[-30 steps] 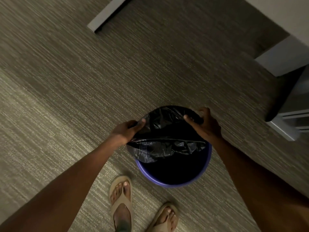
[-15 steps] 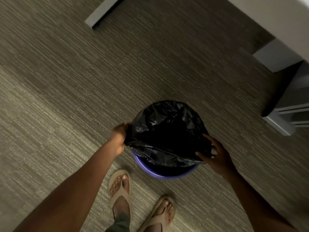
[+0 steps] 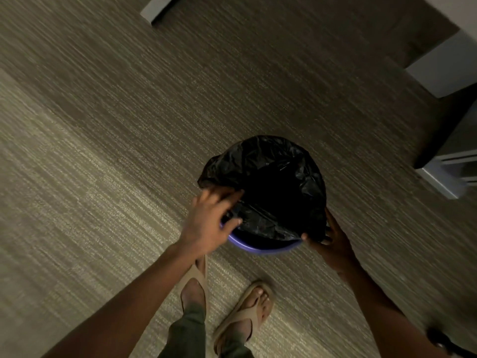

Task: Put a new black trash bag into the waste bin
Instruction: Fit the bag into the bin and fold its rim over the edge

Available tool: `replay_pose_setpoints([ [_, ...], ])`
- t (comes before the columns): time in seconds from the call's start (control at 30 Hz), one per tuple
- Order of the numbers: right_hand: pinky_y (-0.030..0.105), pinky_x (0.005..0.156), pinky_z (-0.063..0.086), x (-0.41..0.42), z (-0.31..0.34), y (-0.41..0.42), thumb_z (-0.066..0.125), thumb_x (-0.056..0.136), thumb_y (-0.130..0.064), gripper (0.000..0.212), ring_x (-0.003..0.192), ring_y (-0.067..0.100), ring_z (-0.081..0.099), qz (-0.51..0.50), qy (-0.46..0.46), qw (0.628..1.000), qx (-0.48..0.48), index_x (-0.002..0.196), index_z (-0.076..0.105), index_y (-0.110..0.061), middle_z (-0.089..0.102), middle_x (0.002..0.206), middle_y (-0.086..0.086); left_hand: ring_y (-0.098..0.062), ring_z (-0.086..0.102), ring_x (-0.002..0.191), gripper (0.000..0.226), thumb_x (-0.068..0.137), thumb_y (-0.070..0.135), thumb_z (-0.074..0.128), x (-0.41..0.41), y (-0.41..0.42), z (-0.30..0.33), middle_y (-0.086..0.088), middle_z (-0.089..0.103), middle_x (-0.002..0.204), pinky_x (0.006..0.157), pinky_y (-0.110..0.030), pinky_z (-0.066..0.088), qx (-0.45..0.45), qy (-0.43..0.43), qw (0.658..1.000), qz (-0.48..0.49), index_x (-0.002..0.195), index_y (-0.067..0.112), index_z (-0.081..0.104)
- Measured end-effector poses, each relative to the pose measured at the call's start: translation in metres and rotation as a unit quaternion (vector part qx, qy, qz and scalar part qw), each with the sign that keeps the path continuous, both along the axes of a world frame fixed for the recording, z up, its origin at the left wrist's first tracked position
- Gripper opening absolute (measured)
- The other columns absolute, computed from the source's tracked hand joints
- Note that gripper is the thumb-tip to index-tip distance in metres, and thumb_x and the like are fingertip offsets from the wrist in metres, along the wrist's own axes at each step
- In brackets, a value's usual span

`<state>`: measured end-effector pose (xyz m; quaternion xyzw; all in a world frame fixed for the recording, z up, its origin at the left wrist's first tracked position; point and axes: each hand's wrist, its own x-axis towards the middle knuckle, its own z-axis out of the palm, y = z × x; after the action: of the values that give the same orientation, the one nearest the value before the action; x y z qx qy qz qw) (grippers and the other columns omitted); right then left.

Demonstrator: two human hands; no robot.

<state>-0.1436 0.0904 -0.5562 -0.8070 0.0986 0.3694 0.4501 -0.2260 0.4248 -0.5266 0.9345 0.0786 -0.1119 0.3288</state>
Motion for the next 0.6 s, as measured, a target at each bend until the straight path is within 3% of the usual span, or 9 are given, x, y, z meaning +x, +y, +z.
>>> replay_pose_setpoints([
  [0.07, 0.019, 0.078, 0.056, -0.004, 0.0, 0.003, 0.088, 0.08, -0.031, 0.09, 0.112, 0.001, 0.066, 0.003, 0.0, 1.0, -0.003, 0.142, 0.034, -0.068, 0.062, 0.133, -0.01, -0.031, 0.045, 0.134, 0.06, 0.097, 0.041, 0.064, -0.005, -0.008, 0.0, 0.0, 0.06, 0.141, 0.104, -0.043, 0.034, 0.108, 0.02, 0.989, -0.097, 0.154, 0.033, 0.047],
  [0.13, 0.017, 0.07, 0.058, -0.007, -0.005, 0.003, 0.088, 0.082, -0.025, 0.091, 0.105, 0.0, 0.07, -0.005, 0.011, 1.0, 0.001, 0.141, 0.036, -0.07, 0.067, 0.13, -0.005, -0.029, 0.045, 0.129, 0.055, 0.096, 0.03, 0.064, -0.005, -0.007, 0.002, 0.003, 0.062, 0.136, 0.1, -0.041, 0.03, 0.147, 0.034, 0.983, -0.104, 0.15, 0.033, 0.052],
  [0.2, 0.016, 0.061, 0.056, -0.009, -0.011, -0.001, 0.089, 0.08, -0.022, 0.098, 0.095, 0.007, 0.074, -0.016, 0.028, 0.999, -0.003, 0.155, 0.034, -0.055, 0.071, 0.125, 0.005, -0.028, 0.05, 0.119, 0.05, 0.089, 0.018, 0.07, -0.008, -0.005, 0.004, 0.003, 0.067, 0.122, 0.093, -0.041, 0.032, 0.145, 0.025, 0.985, -0.095, 0.137, 0.03, 0.065],
  [0.23, 0.018, 0.057, 0.053, -0.01, -0.013, -0.003, 0.091, 0.077, -0.022, 0.103, 0.081, 0.007, 0.074, -0.025, 0.04, 0.999, 0.001, 0.159, 0.033, -0.048, 0.074, 0.118, 0.01, -0.028, 0.054, 0.114, 0.046, 0.085, 0.014, 0.074, -0.012, -0.005, 0.005, 0.002, 0.068, 0.114, 0.09, -0.041, 0.034, 0.134, 0.021, 0.987, -0.091, 0.128, 0.028, 0.071],
  [0.3, 0.024, 0.05, 0.05, -0.014, -0.015, -0.007, 0.091, 0.074, -0.019, 0.106, 0.055, 0.011, 0.064, -0.045, 0.06, 0.997, 0.02, 0.159, 0.034, -0.047, 0.078, 0.103, 0.018, -0.028, 0.058, 0.109, 0.04, 0.077, 0.009, 0.079, -0.024, -0.001, 0.005, 0.002, 0.068, 0.105, 0.089, -0.043, 0.038, 0.103, 0.026, 0.99, -0.093, 0.113, 0.026, 0.077],
  [0.33, 0.026, 0.049, 0.049, -0.017, -0.015, -0.007, 0.091, 0.075, -0.013, 0.105, 0.052, 0.013, 0.061, -0.049, 0.062, 0.996, 0.027, 0.157, 0.036, -0.051, 0.078, 0.102, 0.02, -0.027, 0.058, 0.111, 0.039, 0.075, 0.009, 0.081, -0.032, 0.001, 0.003, 0.002, 0.067, 0.105, 0.091, -0.043, 0.039, 0.094, 0.032, 0.99, -0.099, 0.11, 0.025, 0.077],
  [0.43, 0.031, 0.052, 0.055, -0.025, -0.012, -0.002, 0.087, 0.077, 0.003, 0.111, 0.059, 0.02, 0.068, -0.048, 0.057, 0.997, 0.036, 0.15, 0.033, -0.06, 0.077, 0.108, 0.02, -0.026, 0.061, 0.111, 0.04, 0.068, 0.009, 0.086, -0.054, 0.006, -0.006, 0.003, 0.068, 0.105, 0.092, -0.04, 0.035, 0.089, 0.025, 0.99, -0.104, 0.104, 0.025, 0.079],
  [0.6, 0.033, 0.062, 0.061, -0.042, -0.006, 0.013, 0.086, 0.08, 0.001, 0.129, 0.08, 0.024, 0.077, 0.0, 0.03, 1.0, -0.004, 0.159, 0.005, -0.06, 0.066, 0.128, 0.018, -0.029, 0.065, 0.107, 0.026, 0.075, 0.013, 0.085, -0.069, 0.005, -0.022, -0.001, 0.071, 0.103, 0.092, -0.05, 0.054, 0.107, -0.016, 0.988, -0.111, 0.1, 0.018, 0.081],
])
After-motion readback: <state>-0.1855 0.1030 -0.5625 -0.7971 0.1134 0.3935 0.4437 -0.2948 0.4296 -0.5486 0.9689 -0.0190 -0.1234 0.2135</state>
